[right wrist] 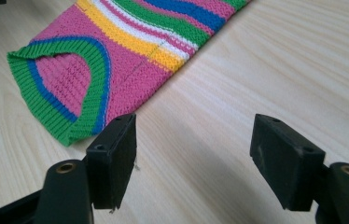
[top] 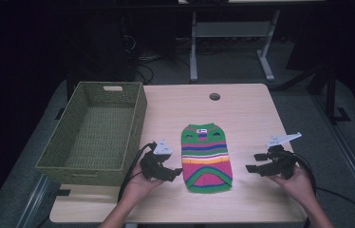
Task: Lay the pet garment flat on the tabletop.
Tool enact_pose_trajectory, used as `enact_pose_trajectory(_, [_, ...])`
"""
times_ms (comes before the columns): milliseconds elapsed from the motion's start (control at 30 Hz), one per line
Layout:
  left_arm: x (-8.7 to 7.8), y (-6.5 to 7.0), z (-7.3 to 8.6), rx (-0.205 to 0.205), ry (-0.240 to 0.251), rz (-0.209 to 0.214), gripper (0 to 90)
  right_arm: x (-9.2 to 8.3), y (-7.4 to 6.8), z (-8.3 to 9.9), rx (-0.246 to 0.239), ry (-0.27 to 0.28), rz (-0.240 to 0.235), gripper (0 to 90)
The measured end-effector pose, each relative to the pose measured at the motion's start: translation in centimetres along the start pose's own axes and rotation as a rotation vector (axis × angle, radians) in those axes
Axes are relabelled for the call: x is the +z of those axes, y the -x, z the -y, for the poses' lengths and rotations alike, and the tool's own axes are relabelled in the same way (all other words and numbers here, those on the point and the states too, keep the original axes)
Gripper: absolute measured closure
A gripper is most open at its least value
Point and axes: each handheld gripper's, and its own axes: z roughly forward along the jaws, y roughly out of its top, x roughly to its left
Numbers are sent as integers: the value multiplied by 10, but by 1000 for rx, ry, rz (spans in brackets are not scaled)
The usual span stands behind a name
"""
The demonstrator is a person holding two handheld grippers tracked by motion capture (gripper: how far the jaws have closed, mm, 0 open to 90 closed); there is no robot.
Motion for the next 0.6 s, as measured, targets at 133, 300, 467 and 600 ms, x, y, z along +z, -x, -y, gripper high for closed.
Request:
enact_pose_trajectory(133, [-3,1,7,-2,-4,3,258,-3,2,7,6,-4,6,303])
enact_pose_trajectory(300, [-7,3,14,-6,0,6,254,-6,3,16,14,2,11,302])
enact_pose_trajectory(467, [-13,5,21,-7,14,4,254,-10,2,24,13,5,15,300])
enact_pose_trajectory(600, [-18,7,27,-1,28,1,256,-12,1,31,8,10,17,300])
